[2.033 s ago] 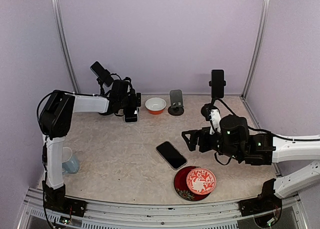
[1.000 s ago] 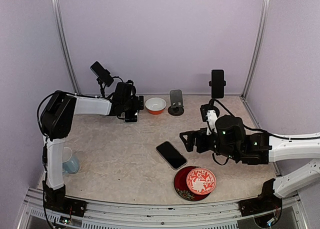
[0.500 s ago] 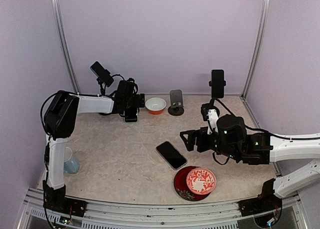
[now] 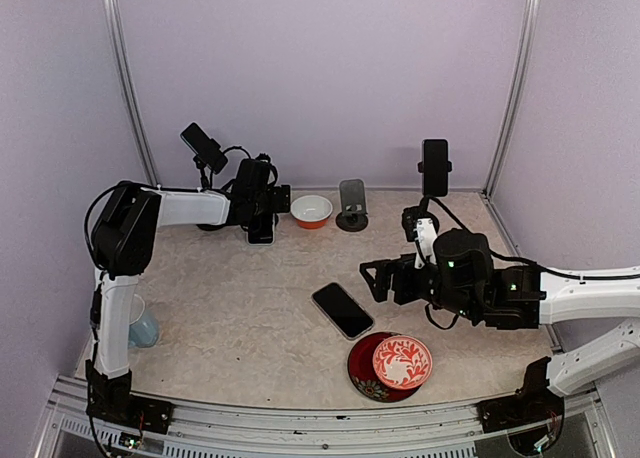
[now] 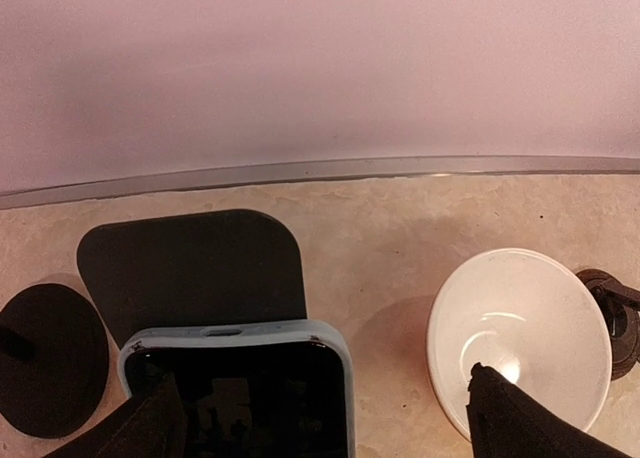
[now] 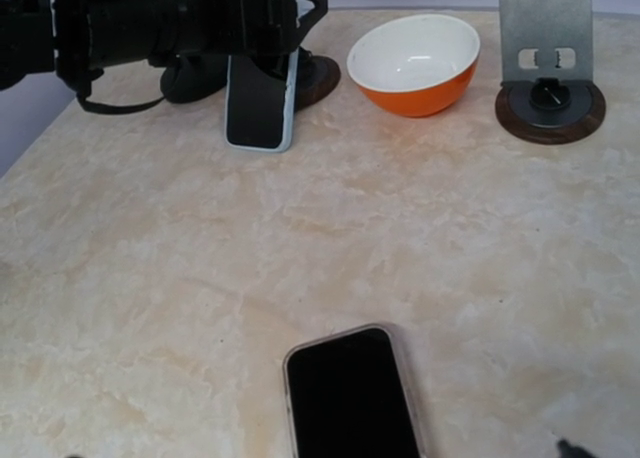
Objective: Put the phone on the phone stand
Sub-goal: Pick up the phone from the center of the board.
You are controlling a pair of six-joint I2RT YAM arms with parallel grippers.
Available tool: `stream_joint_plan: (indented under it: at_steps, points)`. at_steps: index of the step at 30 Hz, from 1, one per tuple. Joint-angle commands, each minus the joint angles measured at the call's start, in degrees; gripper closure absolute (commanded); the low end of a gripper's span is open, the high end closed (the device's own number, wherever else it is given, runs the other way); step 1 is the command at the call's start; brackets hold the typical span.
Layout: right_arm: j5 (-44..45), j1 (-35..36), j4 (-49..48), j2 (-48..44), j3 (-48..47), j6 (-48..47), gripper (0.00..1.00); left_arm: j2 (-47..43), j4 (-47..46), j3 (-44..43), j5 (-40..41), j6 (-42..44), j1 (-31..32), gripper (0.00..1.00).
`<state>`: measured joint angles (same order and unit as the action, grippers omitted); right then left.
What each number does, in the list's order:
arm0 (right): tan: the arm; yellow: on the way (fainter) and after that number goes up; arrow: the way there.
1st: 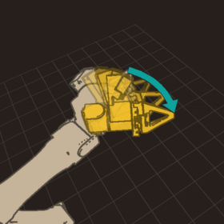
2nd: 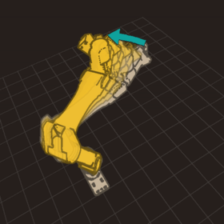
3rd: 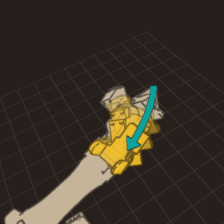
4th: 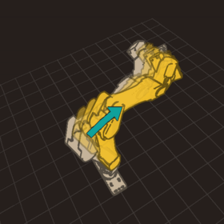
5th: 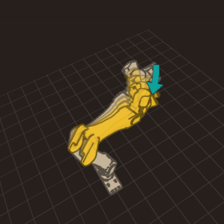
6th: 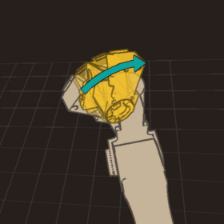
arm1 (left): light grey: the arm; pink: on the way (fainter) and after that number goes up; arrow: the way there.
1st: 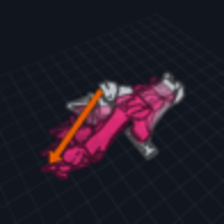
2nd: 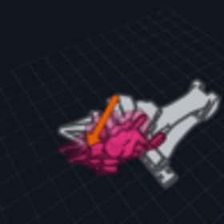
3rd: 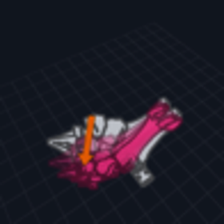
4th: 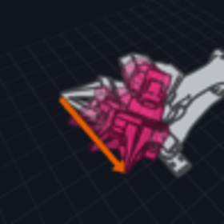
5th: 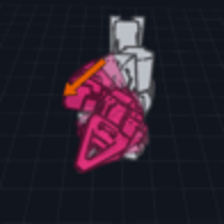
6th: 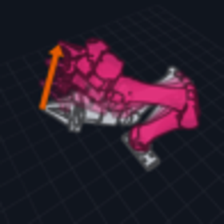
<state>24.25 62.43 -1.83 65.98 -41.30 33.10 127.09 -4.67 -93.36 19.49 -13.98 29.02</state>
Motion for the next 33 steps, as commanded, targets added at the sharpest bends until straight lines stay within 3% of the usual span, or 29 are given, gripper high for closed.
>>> stream_joint_plan:
  at_steps: [1,13,23,26,30,33]
  points:
    - [0.6,-0.43,-1.18,-0.04,0.3,-0.39,0.0,2.66,2.16,-0.6,-1.64,-0.42,-0.94,0.01]
    - [0.27,-0.41,-0.95,2.94,-2.3,-1.29,0.0,-4.58,-4.82,10.08,-1.74,-1.07,-1.07,0.01]
    - [-0.25,-0.54,-0.3,5.66,-4.86,-1.72,0.0,-1.47,-4.11,7.93,-3.72,-0.49,-2.23,0.02]
    - [-0.4,-0.56,-0.34,6.38,-5.24,-1.74,0.0,-1.15,-4.17,7.51,-3.93,-0.11,-2.26,0.07]
    - [-0.88,-0.6,-0.46,7.17,-5.87,-1.77,0.0,-1.43,-4.35,7.49,-4.64,0.68,-2.21,0.26]
    - [-1.03,-0.64,-0.44,7.33,-5.99,-1.73,0.0,-2.12,-4.64,7.76,-4.89,1.0,-2.2,0.29]
